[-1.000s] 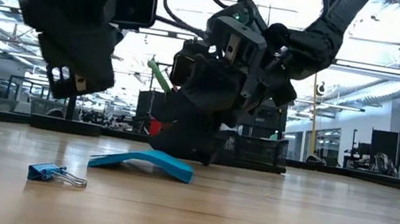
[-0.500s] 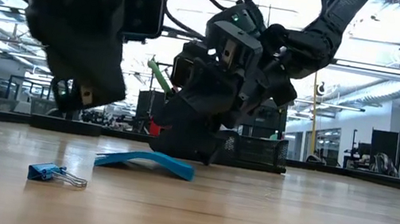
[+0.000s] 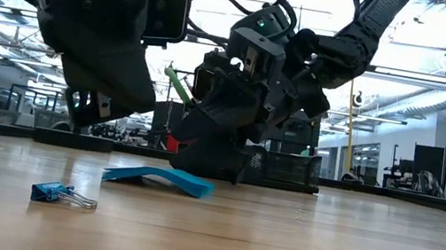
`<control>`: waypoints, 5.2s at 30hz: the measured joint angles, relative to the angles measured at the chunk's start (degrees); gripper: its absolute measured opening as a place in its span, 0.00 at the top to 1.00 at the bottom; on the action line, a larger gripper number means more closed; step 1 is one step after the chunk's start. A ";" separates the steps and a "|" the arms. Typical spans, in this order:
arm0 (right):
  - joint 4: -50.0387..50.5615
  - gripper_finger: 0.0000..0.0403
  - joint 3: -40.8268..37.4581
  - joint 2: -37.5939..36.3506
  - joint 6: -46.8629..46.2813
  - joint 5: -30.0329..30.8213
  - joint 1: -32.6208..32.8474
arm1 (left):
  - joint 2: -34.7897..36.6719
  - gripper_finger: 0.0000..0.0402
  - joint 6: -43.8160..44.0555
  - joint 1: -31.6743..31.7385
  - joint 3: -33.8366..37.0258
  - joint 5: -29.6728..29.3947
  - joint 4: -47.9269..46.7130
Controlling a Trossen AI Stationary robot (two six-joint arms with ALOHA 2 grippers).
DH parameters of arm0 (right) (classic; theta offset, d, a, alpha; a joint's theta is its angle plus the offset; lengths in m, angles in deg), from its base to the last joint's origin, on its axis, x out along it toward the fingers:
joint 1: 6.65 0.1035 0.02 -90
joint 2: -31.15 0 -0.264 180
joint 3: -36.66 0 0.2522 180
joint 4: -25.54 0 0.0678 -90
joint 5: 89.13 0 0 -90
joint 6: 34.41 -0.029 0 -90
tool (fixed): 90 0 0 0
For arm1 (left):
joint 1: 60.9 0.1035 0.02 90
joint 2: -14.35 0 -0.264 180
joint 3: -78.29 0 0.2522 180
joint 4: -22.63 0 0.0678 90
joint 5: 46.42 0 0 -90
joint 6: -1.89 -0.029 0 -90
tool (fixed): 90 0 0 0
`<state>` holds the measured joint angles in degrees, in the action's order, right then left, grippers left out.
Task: Pick and place office supplies into organizer
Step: Put the blue sticky notes into the black desk organizer
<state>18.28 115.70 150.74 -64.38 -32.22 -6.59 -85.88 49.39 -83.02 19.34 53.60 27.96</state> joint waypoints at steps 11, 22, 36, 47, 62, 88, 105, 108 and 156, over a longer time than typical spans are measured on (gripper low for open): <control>-2.33 0.58 -0.09 0.07 -3.30 -2.92 -0.02 | 0.00 1.00 -0.52 0.29 0.00 -0.16 0.09; -2.22 0.58 -0.09 0.04 -2.36 -2.92 -1.78 | 0.00 1.00 -0.65 0.29 0.00 -0.97 0.07; 2.84 0.58 0.09 -0.20 2.90 -1.26 -2.49 | 0.07 1.00 -0.89 0.99 0.00 -1.60 -1.53; 2.76 0.58 0.09 -0.17 1.90 -1.04 -2.49 | 0.09 1.00 -1.52 3.65 0.00 -1.49 -7.59; 4.02 0.58 0.02 -0.11 2.00 0.23 -2.46 | -1.85 0.85 1.02 0.29 0.04 -7.00 -6.12; 12.20 0.58 0.00 -0.09 6.32 1.76 2.55 | -6.97 0.84 2.32 1.43 -0.15 -4.83 1.81; 1.95 0.60 -0.07 -0.02 -0.91 -1.58 4.85 | -7.04 0.84 1.68 1.85 -0.13 -5.95 1.77; 1.82 0.68 -0.09 -0.02 -0.81 -1.76 4.83 | -7.04 0.84 1.67 1.85 -0.13 -5.96 1.77; -0.21 1.00 -0.07 -15.54 -18.00 6.98 -2.08 | 29.83 0.84 -5.83 1.54 -0.07 -23.67 -34.21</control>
<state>18.07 115.63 135.20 -82.38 -25.25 -8.67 -56.05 43.56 -81.48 19.28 29.93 -6.26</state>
